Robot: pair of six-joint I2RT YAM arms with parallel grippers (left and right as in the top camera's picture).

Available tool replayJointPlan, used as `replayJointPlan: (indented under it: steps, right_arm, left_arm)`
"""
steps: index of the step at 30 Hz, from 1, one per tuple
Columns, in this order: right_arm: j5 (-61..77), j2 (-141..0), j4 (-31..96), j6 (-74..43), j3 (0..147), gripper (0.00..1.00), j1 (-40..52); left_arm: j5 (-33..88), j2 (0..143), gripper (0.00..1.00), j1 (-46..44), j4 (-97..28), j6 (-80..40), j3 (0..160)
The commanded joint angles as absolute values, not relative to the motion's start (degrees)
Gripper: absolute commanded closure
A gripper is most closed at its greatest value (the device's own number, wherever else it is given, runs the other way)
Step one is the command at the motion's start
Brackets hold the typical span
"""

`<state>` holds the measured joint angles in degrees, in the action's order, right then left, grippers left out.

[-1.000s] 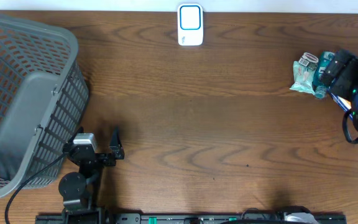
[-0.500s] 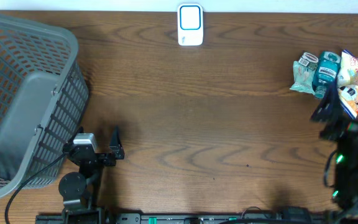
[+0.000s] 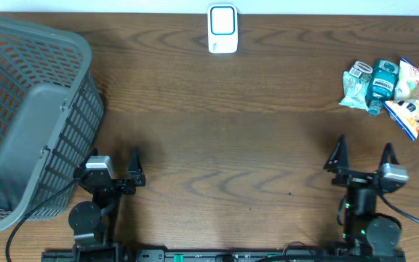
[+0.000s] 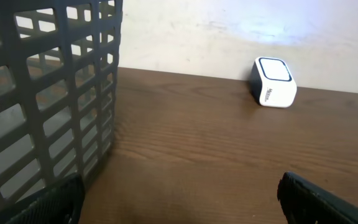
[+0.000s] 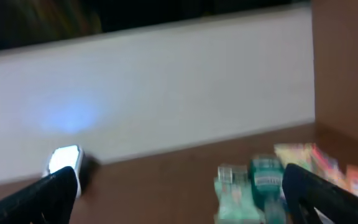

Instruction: Scan the item barcode

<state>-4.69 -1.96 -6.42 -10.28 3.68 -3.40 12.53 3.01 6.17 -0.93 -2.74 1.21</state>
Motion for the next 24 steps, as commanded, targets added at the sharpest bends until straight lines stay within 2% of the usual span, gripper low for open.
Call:
replayJointPlan:
  steps: [1, 10, 24]
  right_arm:
    - [-5.7, -0.3, -6.9, -12.4, 0.2, 0.01, -4.2]
    - [-9.5, -0.3, 3.8, -12.0, 0.3, 0.01, -4.8]
    - [-7.8, -0.4, 3.5, -11.7, 0.3, 0.01, -4.8]
  left_arm:
    - [13.3, 2.9, 0.02, 6.2, -2.8, -2.6, 0.2]
    - [13.3, 2.9, 0.02, 6.2, -2.8, -2.6, 0.2]
    - [13.3, 2.9, 0.03, 6.2, -2.8, -2.6, 0.2]
